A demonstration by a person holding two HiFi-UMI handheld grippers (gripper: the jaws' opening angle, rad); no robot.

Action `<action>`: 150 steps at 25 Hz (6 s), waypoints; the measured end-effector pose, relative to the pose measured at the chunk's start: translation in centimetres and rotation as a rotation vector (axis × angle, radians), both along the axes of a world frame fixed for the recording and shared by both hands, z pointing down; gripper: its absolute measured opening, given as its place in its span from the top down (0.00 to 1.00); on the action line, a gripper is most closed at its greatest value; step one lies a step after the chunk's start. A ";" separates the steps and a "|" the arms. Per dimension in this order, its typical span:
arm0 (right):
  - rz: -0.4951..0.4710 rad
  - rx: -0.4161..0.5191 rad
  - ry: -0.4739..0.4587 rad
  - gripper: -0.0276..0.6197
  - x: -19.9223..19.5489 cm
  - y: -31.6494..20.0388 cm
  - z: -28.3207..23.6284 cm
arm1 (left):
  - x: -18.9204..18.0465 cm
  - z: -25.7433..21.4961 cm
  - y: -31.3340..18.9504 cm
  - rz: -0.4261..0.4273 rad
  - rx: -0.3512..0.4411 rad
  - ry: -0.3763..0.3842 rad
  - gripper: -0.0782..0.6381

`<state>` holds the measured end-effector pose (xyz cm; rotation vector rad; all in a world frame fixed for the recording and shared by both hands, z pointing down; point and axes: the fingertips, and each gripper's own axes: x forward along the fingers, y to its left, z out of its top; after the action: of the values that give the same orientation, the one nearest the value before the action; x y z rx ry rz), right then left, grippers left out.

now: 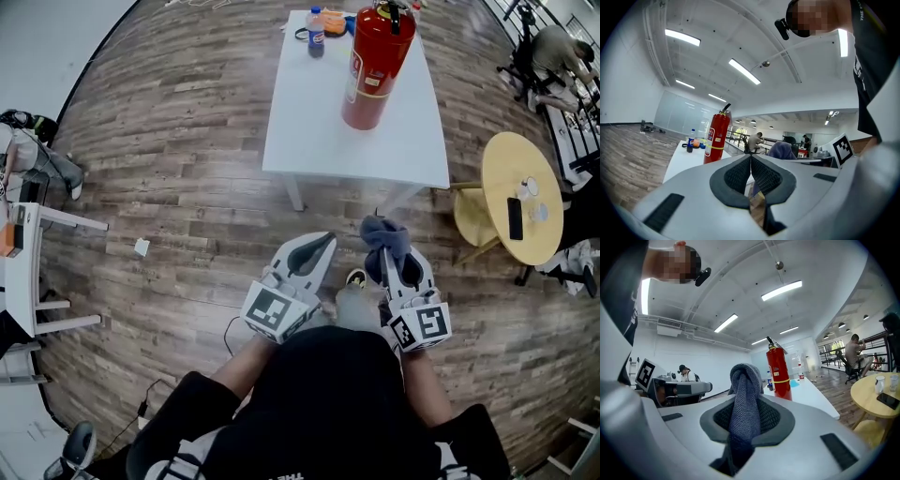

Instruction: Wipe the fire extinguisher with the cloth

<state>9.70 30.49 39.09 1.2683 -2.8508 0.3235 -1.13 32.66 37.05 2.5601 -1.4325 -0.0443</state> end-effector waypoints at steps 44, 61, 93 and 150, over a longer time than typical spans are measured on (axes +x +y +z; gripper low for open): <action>-0.145 0.229 -0.197 0.84 -3.1 -43.1 -7.3 | -6.9 -1.7 -44.0 -0.223 -0.001 -0.046 0.85; -0.036 0.344 -0.024 0.85 -5.4 -41.0 -13.4 | -7.7 -1.9 -48.1 0.005 0.044 0.012 0.85; -0.060 0.325 0.386 0.85 -8.5 -42.7 -17.2 | -8.5 -2.0 -46.5 0.176 0.040 0.051 0.85; -0.239 0.147 0.432 0.83 -3.9 -44.7 -6.8 | -7.3 -1.3 -48.0 0.191 0.011 0.069 0.85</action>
<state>5.83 -14.26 32.32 0.8642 -2.6396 -0.1496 -8.44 -15.37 35.76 2.6634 -1.1621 -0.1108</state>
